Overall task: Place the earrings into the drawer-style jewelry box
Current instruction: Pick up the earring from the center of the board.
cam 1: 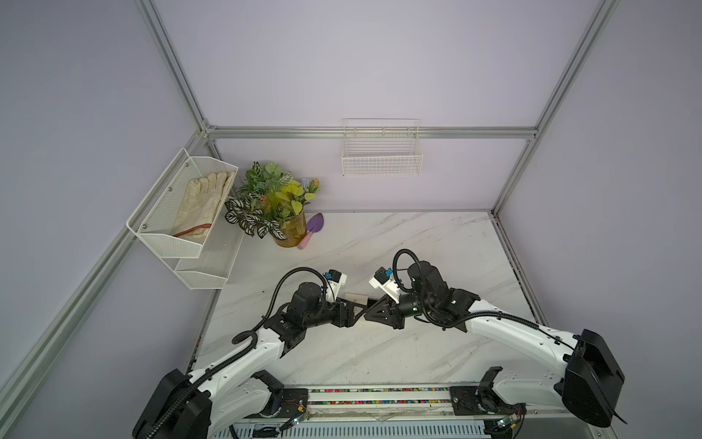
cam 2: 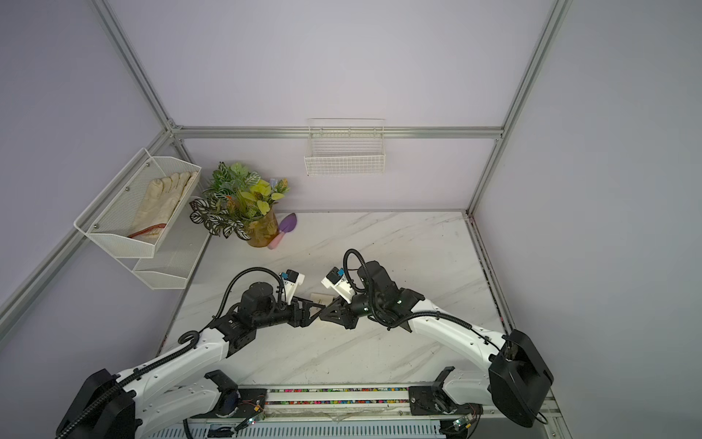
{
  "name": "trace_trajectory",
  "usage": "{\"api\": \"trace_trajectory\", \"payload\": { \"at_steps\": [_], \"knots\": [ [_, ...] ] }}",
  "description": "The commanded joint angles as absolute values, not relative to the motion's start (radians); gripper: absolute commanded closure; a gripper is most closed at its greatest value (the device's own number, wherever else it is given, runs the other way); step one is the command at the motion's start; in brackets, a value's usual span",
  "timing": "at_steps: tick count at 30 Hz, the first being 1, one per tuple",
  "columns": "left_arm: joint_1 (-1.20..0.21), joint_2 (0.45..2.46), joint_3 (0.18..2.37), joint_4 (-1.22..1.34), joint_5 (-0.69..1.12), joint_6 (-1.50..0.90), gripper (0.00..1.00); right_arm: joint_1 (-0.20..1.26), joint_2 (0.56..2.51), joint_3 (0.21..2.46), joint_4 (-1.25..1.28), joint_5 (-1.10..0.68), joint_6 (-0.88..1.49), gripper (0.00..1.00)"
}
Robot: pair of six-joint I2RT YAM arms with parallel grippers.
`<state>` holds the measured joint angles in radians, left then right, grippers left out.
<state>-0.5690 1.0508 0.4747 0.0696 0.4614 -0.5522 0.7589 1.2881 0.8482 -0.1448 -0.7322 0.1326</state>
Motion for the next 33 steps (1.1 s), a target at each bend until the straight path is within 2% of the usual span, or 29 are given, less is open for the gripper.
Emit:
{"api": "trace_trajectory", "payload": {
  "at_steps": [1, 10, 26, 29, 33],
  "knots": [
    [-0.578, 1.066, 0.471, 0.128, 0.502, -0.511, 0.23, 0.756, 1.294, 0.878, -0.16, -0.765, 0.103, 0.99],
    [-0.581, 1.107, 0.468, 0.135, 0.492, -0.497, 0.22, 0.754, 1.3, 0.879, -0.158, -0.739, 0.117, 1.0],
    [-0.588, 1.141, 0.475, 0.137, 0.495, -0.471, 0.23, 0.713, 1.314, 0.888, -0.119, -0.794, 0.184, 1.0],
    [-0.588, 1.129, 0.475, 0.104, 0.394, -0.486, 0.23, 0.705, 1.328, 0.896, -0.113, -0.732, 0.247, 1.0],
    [-0.583, 1.064, 0.47, -0.018, 0.121, -0.553, 0.26, 0.664, 1.364, 0.918, -0.132, -0.674, 0.4, 1.0]
  ]
}}
